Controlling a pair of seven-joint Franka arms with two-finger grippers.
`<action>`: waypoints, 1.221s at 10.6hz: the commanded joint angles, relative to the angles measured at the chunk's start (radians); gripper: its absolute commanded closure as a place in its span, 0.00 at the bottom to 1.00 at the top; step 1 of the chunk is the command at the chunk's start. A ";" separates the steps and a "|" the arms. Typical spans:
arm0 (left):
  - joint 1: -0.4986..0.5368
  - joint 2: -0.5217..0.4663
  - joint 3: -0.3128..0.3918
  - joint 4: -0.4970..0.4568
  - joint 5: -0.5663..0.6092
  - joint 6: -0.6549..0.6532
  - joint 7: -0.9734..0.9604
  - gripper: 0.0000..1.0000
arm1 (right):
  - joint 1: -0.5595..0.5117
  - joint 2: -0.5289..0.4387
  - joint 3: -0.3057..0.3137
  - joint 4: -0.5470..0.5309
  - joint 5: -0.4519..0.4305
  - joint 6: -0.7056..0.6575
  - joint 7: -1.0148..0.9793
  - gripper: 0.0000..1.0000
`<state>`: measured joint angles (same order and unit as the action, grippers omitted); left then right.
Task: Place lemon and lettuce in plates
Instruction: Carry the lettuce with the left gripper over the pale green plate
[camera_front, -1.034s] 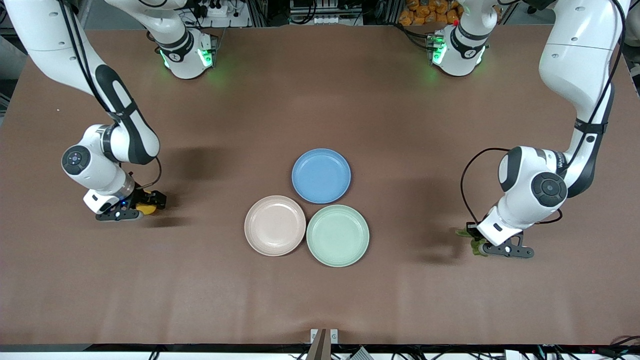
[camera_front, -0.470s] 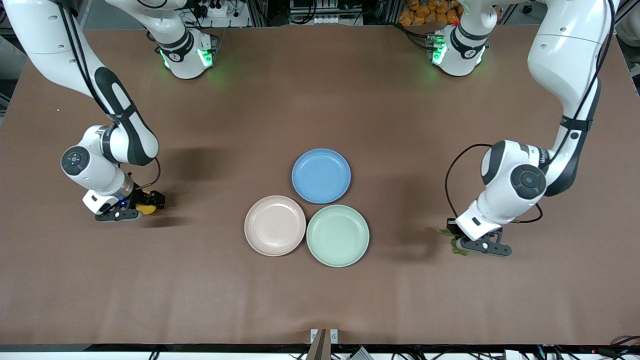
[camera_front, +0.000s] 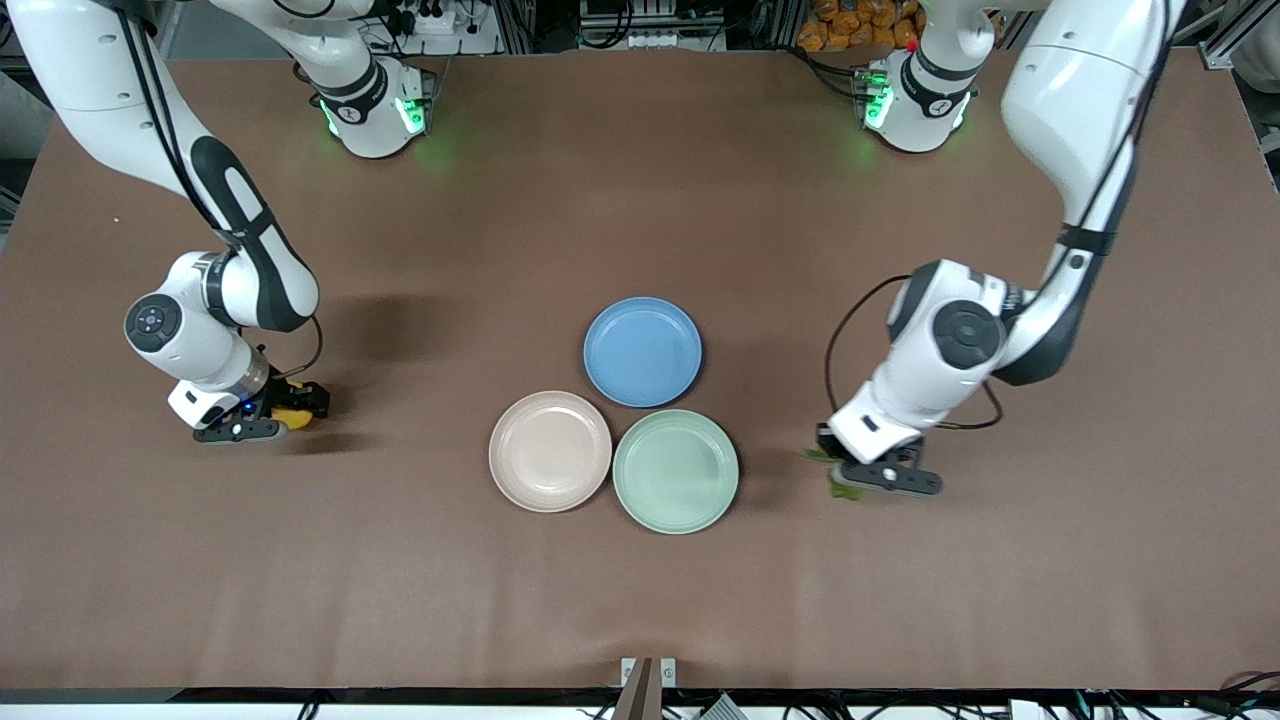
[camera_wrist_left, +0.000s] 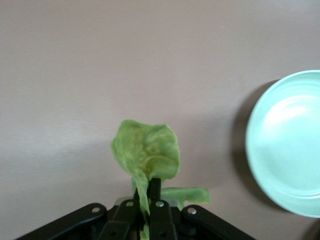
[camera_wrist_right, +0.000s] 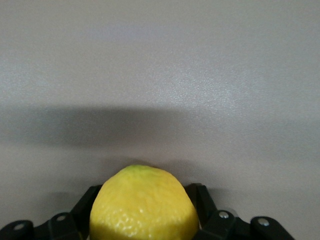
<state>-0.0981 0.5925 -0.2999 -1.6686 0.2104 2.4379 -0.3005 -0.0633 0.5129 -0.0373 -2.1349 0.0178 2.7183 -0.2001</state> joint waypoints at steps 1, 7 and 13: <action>-0.040 0.049 0.004 0.073 0.012 -0.007 -0.048 1.00 | -0.012 0.012 0.010 0.009 0.002 0.009 -0.012 0.31; -0.247 0.217 0.010 0.259 0.014 0.030 -0.440 1.00 | -0.006 0.009 0.010 0.119 0.002 -0.185 -0.004 0.46; -0.368 0.294 0.108 0.259 0.014 0.205 -0.618 0.00 | 0.057 -0.007 0.013 0.187 0.004 -0.288 0.117 0.46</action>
<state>-0.4459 0.8905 -0.2173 -1.4393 0.2103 2.6456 -0.8773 -0.0464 0.5144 -0.0271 -1.9839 0.0183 2.4904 -0.1748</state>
